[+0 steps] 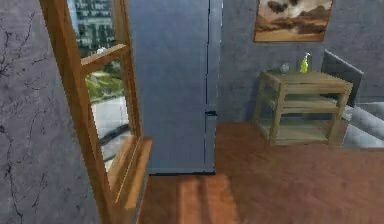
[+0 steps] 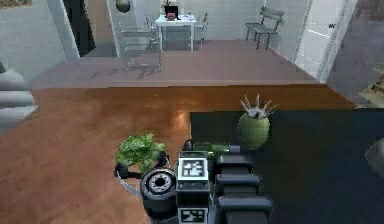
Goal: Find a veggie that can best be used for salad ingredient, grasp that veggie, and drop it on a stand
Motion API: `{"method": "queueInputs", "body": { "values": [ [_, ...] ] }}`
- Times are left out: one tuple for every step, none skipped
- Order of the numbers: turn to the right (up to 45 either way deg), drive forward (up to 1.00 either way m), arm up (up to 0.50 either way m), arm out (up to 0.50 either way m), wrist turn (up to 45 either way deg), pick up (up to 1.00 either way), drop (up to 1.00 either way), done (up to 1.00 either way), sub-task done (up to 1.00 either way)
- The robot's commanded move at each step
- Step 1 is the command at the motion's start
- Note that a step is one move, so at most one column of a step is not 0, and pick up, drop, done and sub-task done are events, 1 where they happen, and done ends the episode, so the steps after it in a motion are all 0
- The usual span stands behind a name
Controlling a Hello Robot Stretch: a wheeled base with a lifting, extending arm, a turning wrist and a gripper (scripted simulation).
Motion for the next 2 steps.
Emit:
{"method": "queueInputs", "body": {
  "values": [
    [36.0, 0.00, 0.00, 0.00, 0.0, 0.00, 0.00, 0.00, 0.00],
    [0.0, 1.00, 0.00, 0.00, 0.0, 0.00, 0.00, 0.00, 0.00]
  ]
}}
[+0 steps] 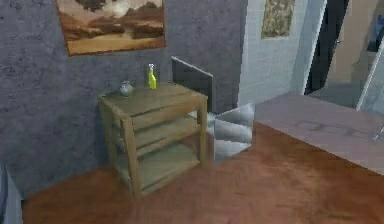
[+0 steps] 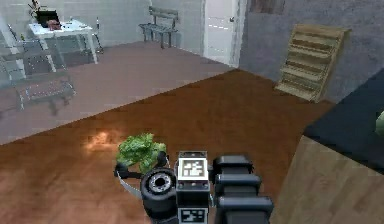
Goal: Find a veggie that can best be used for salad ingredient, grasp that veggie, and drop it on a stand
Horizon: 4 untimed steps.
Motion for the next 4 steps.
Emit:
{"method": "queueInputs", "body": {
  "values": [
    [0.0, 1.00, 0.00, 0.00, 0.0, 0.00, 0.00, 0.00, 0.00],
    [3.0, 0.00, 0.00, 0.00, 0.0, 0.00, 0.00, 0.00, 0.00],
    [0.0, 0.30, 0.00, 0.00, 0.0, 0.00, 0.00, 0.00, 0.00],
    [-45.0, 0.00, 0.00, 0.00, 0.0, 0.00, 0.00, 0.00, 0.00]
  ]
}}
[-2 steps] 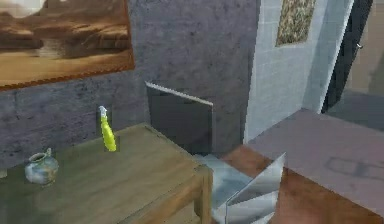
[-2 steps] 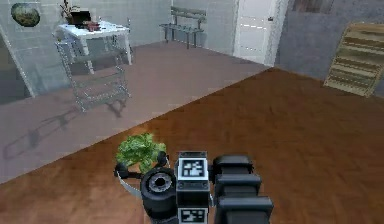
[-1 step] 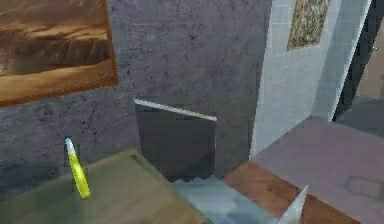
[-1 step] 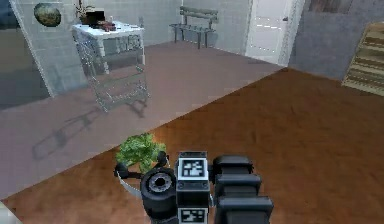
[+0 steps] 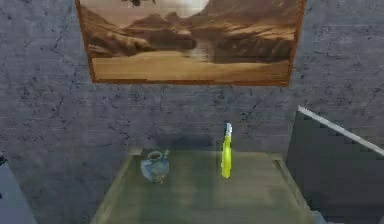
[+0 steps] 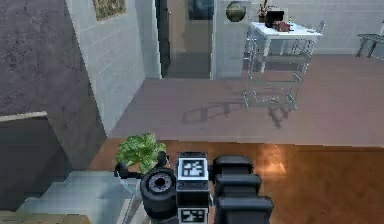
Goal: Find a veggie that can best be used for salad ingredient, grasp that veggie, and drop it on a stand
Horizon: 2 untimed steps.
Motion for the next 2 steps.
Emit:
{"method": "queueInputs", "body": {
  "values": [
    [-45.0, 0.00, 0.00, 0.00, 0.0, 0.00, 0.00, 0.00, 0.00],
    [-45.0, 0.00, 0.00, 0.00, 0.0, 0.00, 0.00, 0.00, 0.00]
  ]
}}
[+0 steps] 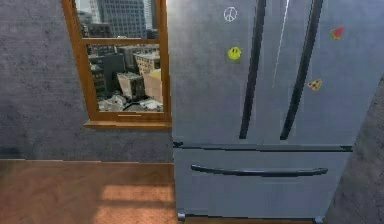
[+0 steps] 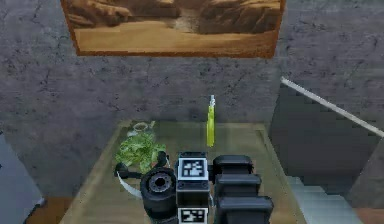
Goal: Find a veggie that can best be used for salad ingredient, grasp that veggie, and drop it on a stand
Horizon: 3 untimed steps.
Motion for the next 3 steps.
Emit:
{"method": "queueInputs", "body": {
  "values": [
    [-21.0, 0.00, 0.00, 0.00, 0.0, 0.00, 0.00, 0.00, 0.00],
    [0.0, 0.00, 0.04, 0.00, 0.0, 0.00, 0.00, 0.00, 0.00],
    [0.0, 0.00, 0.00, 0.26, 0.0, 0.00, 0.00, 0.00, 0.00]
  ]
}}
